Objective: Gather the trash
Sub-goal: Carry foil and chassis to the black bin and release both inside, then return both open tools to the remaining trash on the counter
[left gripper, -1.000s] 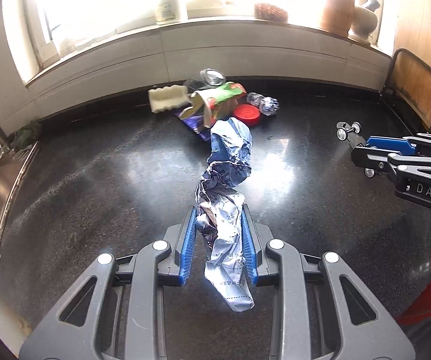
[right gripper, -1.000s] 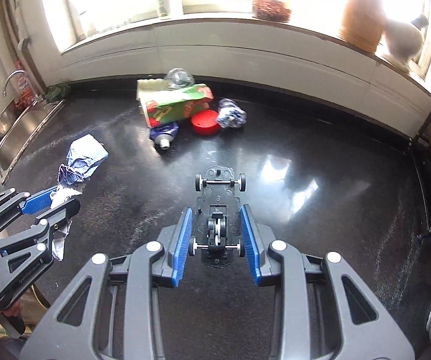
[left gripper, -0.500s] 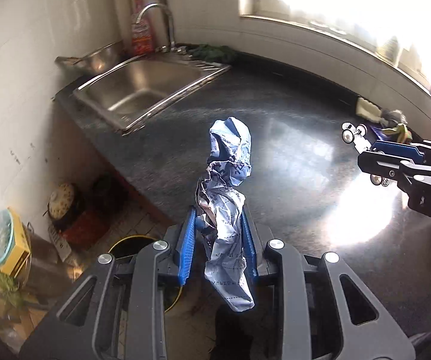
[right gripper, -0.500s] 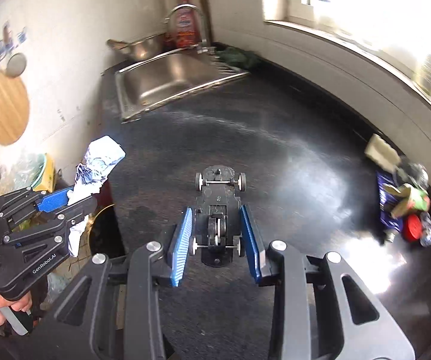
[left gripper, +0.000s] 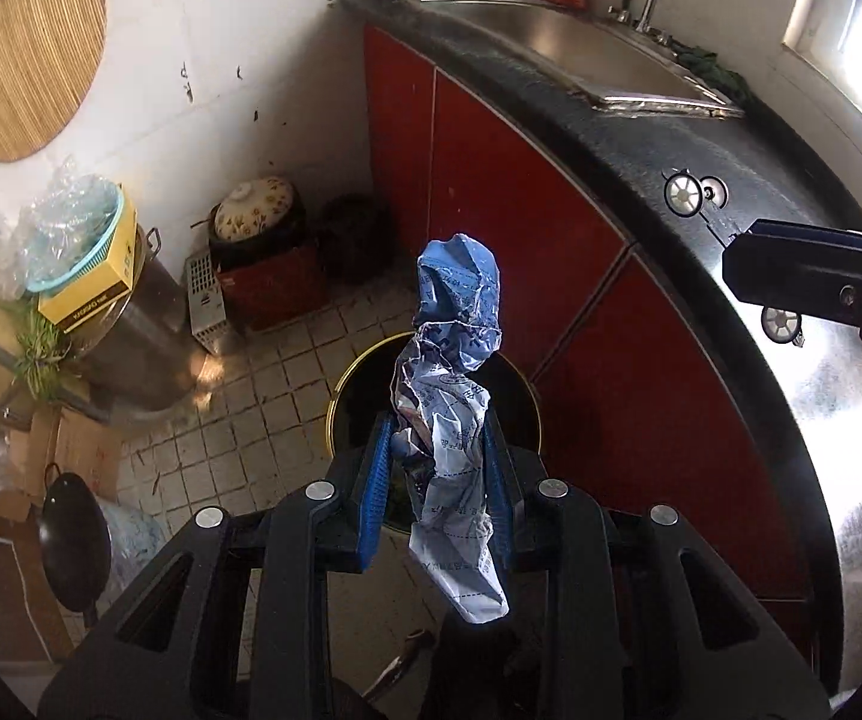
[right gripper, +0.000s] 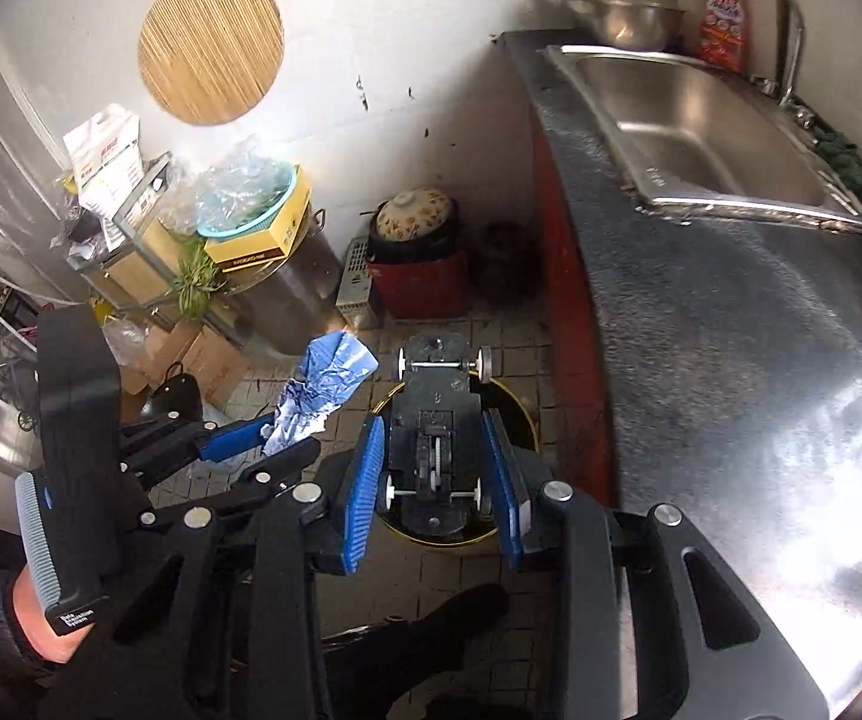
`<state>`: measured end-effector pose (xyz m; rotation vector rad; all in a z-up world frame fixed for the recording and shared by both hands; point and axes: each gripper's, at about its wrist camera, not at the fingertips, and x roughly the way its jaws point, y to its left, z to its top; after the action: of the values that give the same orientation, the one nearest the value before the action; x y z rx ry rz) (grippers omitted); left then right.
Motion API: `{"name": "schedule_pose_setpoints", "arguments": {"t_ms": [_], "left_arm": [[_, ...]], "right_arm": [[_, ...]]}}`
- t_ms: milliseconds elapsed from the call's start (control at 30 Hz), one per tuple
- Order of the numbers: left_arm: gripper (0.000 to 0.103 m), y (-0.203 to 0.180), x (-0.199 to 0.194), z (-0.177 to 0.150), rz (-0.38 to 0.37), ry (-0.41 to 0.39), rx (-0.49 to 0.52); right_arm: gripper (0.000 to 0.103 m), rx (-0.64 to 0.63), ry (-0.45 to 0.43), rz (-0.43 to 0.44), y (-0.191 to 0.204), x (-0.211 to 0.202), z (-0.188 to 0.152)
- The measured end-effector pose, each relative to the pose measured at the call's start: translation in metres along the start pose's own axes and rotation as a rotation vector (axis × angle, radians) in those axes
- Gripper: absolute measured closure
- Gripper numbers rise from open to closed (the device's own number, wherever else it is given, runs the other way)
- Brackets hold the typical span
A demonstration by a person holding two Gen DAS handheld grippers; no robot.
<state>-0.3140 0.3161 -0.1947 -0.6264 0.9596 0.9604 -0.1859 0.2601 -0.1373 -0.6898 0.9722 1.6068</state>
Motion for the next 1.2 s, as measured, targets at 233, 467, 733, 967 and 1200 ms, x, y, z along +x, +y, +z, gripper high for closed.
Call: {"name": "schedule_pose_setpoints", "arguments": {"t_ms": [233,467,733,967,1200], "left_arm": [[0.075,0.029,0.076,-0.013,-0.039,0.104,-0.072],[0.074,0.047,0.112,-0.013,-0.075,0.144,-0.132],[0.021,0.044,0.114,-0.011,-0.084,0.114,-0.128],[0.021,0.042,0.106,-0.008,-0.077,0.119,-0.119],[0.021,0.027,0.076,0.003,-0.068,0.071,-0.058]], "right_arm": [[0.069,0.057,0.179,0.066,-0.003,0.095,0.014],[0.069,0.061,0.253,0.043,-0.009,0.142,0.017],[0.020,0.060,0.214,0.044,-0.012,0.143,0.027],[0.020,0.078,0.195,0.065,-0.018,0.126,0.033],[0.020,0.106,0.136,0.051,-0.020,0.080,0.026]]}}
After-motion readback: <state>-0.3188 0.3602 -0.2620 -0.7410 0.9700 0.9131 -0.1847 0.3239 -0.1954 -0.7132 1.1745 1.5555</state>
